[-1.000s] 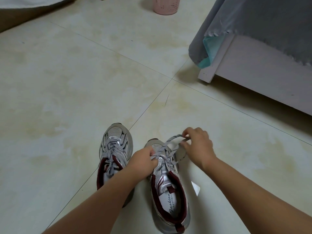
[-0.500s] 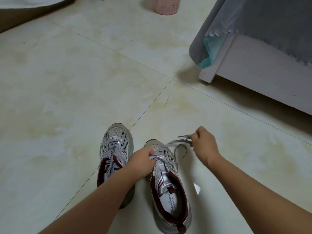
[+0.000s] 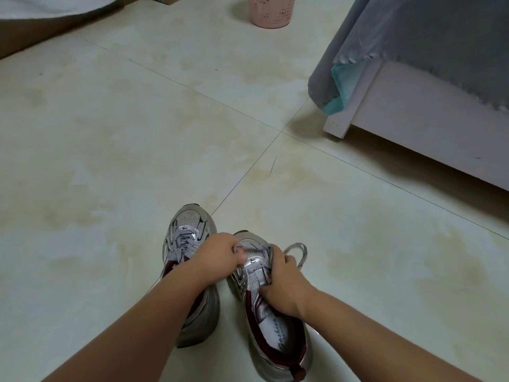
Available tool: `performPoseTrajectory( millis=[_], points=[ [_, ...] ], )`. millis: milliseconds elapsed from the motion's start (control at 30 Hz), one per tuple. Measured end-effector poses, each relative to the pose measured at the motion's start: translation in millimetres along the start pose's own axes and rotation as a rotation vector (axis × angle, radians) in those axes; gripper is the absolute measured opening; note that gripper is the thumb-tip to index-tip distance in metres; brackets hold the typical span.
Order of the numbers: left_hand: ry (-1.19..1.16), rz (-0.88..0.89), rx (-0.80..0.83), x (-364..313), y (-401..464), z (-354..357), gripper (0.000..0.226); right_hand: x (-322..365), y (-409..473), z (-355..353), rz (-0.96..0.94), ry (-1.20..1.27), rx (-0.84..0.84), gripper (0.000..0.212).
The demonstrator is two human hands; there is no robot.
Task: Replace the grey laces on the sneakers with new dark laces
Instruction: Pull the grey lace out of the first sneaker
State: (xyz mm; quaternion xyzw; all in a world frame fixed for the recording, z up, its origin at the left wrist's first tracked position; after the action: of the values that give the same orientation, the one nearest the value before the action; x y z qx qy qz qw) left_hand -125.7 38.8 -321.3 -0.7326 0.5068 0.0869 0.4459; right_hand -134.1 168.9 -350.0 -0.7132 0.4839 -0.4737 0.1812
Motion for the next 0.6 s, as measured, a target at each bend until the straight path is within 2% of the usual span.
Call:
performPoseTrajectory(
  millis=[100, 167, 233, 333, 400, 500, 567, 600],
  points=[
    [-0.369, -0.030, -0.035, 0.6, -4.2, -8.8, 0.022, -2.7, 3.3, 4.1, 0.021, 0.087, -0.026, 0.084],
    [-0.491, -0.020, -0.144, -2.0, -5.6, -27.1, 0.022, -3.6, 3.6, 0.6, 0.029, 0.094, -0.046, 0.083],
    [-0.740, 0.024, -0.258, -10.4, -9.2, -49.0, 0.022, -1.4, 1.2, -3.2, 0.013, 0.096, -0.059, 0.085],
    [-1.119, 0.155, -0.330, -29.4, -18.2, -81.1, 0.023, 0.9, -1.4, -4.7, -0.006, 0.118, -0.072, 0.083],
    [-1.135, 0.227, -0.324, -43.2, -24.0, -92.1, 0.025, 1.3, -2.8, -6.2, -0.010, 0.127, -0.064, 0.079],
    [-0.967, 0.230, -0.239, -63.7, -29.5, -84.8, 0.026, 5.6, -2.5, -18.2, -0.055, 0.250, -0.055, 0.087],
    [-1.015, 0.259, -0.128, -74.3, -28.7, -71.9, 0.025, 18.3, -4.1, -32.4, -0.154, 0.376, -0.100, 0.088],
    [-1.082, 0.284, -0.069, -79.5, -28.3, -66.3, 0.024, 25.6, -4.5, -38.1, -0.205, 0.372, -0.135, 0.080]
  ],
)
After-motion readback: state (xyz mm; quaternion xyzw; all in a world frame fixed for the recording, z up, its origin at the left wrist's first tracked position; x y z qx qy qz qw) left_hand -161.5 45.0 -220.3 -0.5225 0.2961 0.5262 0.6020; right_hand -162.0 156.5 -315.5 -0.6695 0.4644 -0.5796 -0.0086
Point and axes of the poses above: each hand's wrist, its own y-axis towards the middle knuckle, its own z-axis out of the palm, x = y × z, the point moved 7 cm from there along y, towards the middle knuckle, and after that the axes turned 6 degrees about x, right-handed, at the moved point
